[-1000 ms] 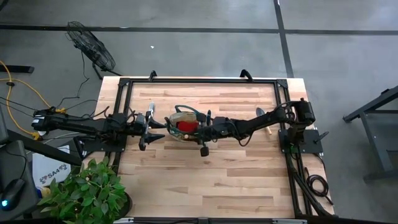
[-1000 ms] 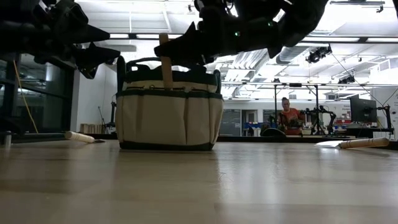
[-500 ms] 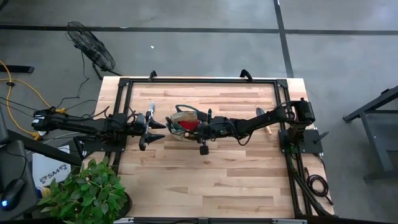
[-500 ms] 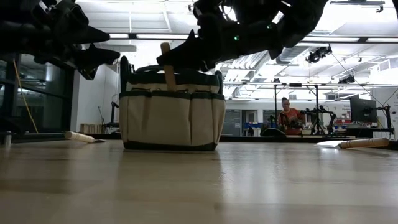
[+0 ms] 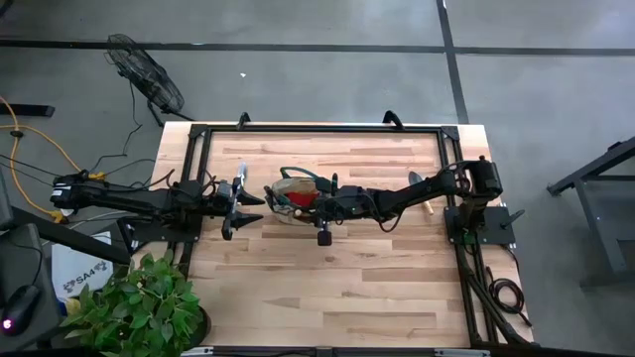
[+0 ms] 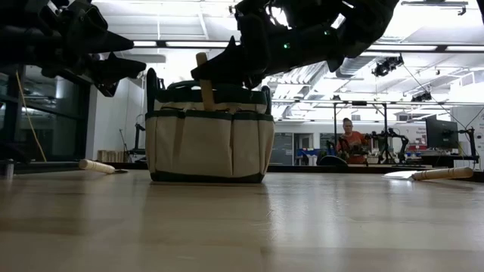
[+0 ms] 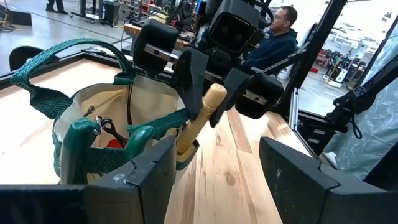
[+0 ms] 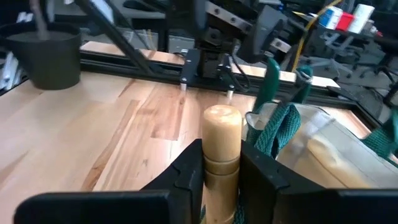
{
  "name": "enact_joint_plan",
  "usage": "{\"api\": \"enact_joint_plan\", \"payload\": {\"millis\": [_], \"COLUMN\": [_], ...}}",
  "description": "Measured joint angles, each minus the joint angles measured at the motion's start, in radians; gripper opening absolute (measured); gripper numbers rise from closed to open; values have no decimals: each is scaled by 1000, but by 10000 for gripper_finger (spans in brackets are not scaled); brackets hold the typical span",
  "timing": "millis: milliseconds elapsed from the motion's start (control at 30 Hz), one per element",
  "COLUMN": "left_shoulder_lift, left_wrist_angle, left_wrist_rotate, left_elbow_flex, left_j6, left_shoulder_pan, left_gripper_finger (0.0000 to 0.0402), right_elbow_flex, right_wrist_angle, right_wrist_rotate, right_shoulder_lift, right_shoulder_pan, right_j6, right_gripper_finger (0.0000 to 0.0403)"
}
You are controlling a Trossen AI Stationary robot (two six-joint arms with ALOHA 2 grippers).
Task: Pick & Place Garden tools in Gardening bag
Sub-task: Put the light brown hand rake into the light brown gardening bag, then adjust the light brown gardening bag
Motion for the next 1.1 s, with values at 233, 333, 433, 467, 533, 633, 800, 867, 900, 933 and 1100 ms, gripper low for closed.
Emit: {"api": "enact_joint_plan", "payload": {"millis": [233,333,433,467,533,633,800,867,900,933,1100], "left_shoulder_lift": [0,0,0,0,0,0,0,0,0,0,0], "left_wrist_angle": [0,0,0,0,-2,-4,-6,-9,-10,-11,-15], "left_wrist_rotate": [1,2,3,3,4,4,4,4,6,8,9], "left_elbow_flex": [0,0,0,0,0,0,0,0,0,0,0], "left_j6": [0,0,0,-1,-4,-4,-5,-8,-10,-11,-11], "left_shoulder_pan": [0,0,0,0,0,0,0,0,0,0,0], "left_gripper_finger": [226,226,226,226,226,226,226,226,226,226,226], "right_elbow_flex": [0,0,0,0,0,0,0,0,0,0,0], "right_wrist_angle": [15,19,21,21,22,22,23,19,19,15,15], "right_wrist_rotate": [11,11,11,11,11,11,11,12,12,16,48], "right_shoulder_lift": [0,0,0,0,0,-6,-33,-44,-51,-57,-73], "right_shoulder_pan": [1,2,2,2,2,2,2,2,2,2,2], "right_j6": [29,61,77,77,79,105,112,112,111,111,103], "right_gripper_finger": [99,123,149,156,171,189,205,205,205,205,205]}}
